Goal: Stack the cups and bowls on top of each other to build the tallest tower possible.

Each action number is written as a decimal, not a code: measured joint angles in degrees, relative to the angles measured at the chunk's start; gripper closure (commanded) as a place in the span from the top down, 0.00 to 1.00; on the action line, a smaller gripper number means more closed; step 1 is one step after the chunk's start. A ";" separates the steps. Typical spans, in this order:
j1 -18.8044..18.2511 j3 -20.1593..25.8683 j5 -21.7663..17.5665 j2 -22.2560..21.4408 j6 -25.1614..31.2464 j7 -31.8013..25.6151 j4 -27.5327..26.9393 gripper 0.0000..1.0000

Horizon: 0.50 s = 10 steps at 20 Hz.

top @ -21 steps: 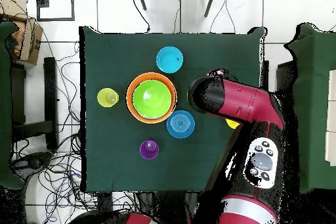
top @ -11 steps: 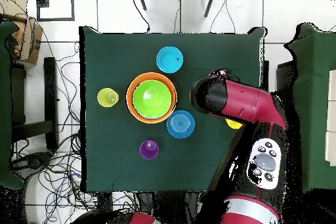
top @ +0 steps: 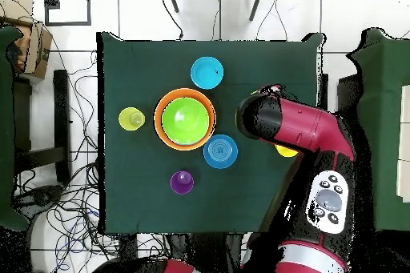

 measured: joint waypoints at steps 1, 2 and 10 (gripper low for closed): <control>-0.08 0.00 0.00 -0.16 -0.01 0.00 0.00 0.00; -0.19 0.00 0.00 -0.45 -0.01 0.00 0.00 0.00; -1.04 0.00 -0.04 -3.30 0.00 0.00 0.12 0.00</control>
